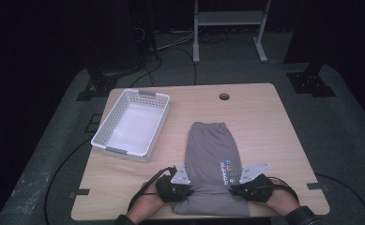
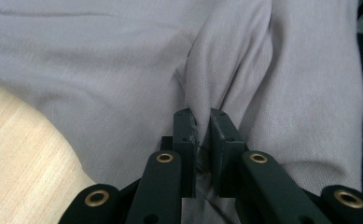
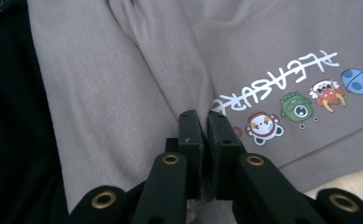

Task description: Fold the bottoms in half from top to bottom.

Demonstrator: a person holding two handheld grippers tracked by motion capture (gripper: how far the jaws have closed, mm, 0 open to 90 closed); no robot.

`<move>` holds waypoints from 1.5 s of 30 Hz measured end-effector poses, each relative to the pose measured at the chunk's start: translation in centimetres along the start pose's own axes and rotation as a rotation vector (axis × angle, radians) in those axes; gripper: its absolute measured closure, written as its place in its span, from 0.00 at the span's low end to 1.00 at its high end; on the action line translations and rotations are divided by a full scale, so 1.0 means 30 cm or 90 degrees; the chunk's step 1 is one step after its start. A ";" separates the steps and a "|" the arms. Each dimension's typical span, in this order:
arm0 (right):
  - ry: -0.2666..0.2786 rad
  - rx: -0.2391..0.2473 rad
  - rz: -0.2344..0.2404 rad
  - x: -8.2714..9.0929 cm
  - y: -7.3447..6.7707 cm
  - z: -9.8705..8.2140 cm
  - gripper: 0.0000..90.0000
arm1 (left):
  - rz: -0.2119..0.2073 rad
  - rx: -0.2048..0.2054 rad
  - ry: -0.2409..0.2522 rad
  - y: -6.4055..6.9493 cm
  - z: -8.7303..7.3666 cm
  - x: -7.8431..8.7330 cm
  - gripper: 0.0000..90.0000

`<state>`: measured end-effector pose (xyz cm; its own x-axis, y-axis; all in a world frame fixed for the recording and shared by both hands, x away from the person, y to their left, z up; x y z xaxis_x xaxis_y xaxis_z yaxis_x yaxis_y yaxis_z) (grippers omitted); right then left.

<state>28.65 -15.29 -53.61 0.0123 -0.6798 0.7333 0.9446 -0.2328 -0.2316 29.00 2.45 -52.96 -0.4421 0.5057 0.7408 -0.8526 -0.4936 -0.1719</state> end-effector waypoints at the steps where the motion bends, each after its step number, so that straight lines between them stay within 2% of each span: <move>1: 0.004 0.000 0.000 0.007 -0.001 0.005 0.94 | 0.001 0.000 0.006 -0.007 0.009 0.009 0.92; 7: 0.040 0.020 -0.015 0.073 0.010 0.070 0.94 | 0.021 0.009 0.061 -0.072 0.101 0.068 0.92; 14: 0.100 0.047 -0.049 0.199 0.033 0.183 0.94 | 0.059 0.008 0.123 -0.154 0.239 0.154 0.92; 20: 0.130 0.069 -0.075 0.293 0.061 0.283 0.94 | 0.092 0.012 0.153 -0.228 0.327 0.197 0.92; 25: 0.145 0.070 -0.100 0.334 0.120 0.339 0.94 | 0.116 0.032 0.164 -0.302 0.373 0.197 0.92; 30: 0.153 0.063 -0.113 0.348 0.182 0.379 0.94 | 0.140 0.045 0.162 -0.369 0.400 0.177 0.92; 32: 0.154 0.055 -0.121 0.350 0.216 0.393 0.94 | 0.150 0.058 0.163 -0.397 0.410 0.162 0.92; 36: 0.150 0.037 -0.132 0.343 0.280 0.407 0.94 | 0.169 0.078 0.148 -0.463 0.414 0.110 0.91; 39: 0.140 0.020 -0.137 0.325 0.330 0.407 0.94 | 0.176 0.097 0.120 -0.507 0.405 0.050 0.91; 45: 0.103 -0.013 -0.140 0.253 0.435 0.380 0.94 | 0.188 0.110 0.061 -0.564 0.367 -0.065 0.90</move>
<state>44.82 -15.55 -43.77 -0.2466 -0.7129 0.6564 0.9119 -0.4000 -0.0918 47.36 2.02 -44.35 -0.6933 0.3834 0.6102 -0.6282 -0.7364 -0.2511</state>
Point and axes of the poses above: each handheld gripper's, and its own axes: x roughly backward along the jaws, z roughly out of its top, y roughly to its right, the point moved 10 cm from there along -x, roughly forward along the jaws, and after that the axes turned 15 degrees about z, right-handed, at the moved point
